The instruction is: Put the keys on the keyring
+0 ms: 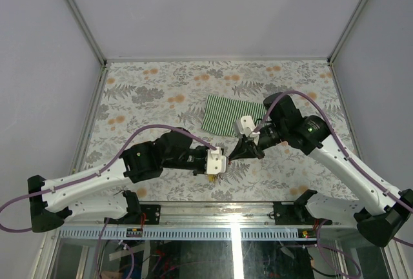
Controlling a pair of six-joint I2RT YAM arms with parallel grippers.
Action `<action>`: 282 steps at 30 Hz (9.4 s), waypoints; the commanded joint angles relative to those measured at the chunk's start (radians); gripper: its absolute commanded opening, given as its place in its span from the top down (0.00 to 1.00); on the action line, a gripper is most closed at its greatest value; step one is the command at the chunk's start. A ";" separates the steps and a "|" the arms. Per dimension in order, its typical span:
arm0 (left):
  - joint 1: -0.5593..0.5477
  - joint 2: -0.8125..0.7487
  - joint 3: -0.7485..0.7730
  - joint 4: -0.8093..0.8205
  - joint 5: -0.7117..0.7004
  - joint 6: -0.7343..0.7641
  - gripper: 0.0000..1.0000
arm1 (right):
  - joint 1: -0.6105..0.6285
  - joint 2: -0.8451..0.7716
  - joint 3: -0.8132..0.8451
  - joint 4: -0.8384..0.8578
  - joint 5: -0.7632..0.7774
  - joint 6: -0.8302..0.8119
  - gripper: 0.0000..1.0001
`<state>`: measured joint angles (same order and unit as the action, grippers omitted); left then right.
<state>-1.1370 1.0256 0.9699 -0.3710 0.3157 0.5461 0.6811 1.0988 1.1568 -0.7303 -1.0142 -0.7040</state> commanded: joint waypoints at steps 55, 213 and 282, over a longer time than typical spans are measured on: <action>0.010 0.013 0.056 0.027 0.034 0.002 1.00 | 0.122 0.004 0.015 -0.123 -0.016 -0.018 1.00; -0.129 -0.010 -0.507 1.087 -0.991 1.234 1.00 | 0.142 0.205 0.191 0.339 0.743 1.357 1.00; -0.122 0.009 -0.511 1.064 -1.001 1.235 1.00 | 0.181 0.288 0.288 0.179 0.918 1.356 1.00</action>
<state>-1.2613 1.0405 0.4297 0.6331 -0.6735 1.7519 0.8581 1.3815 1.4055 -0.5293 -0.1673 0.6655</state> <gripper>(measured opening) 0.090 0.008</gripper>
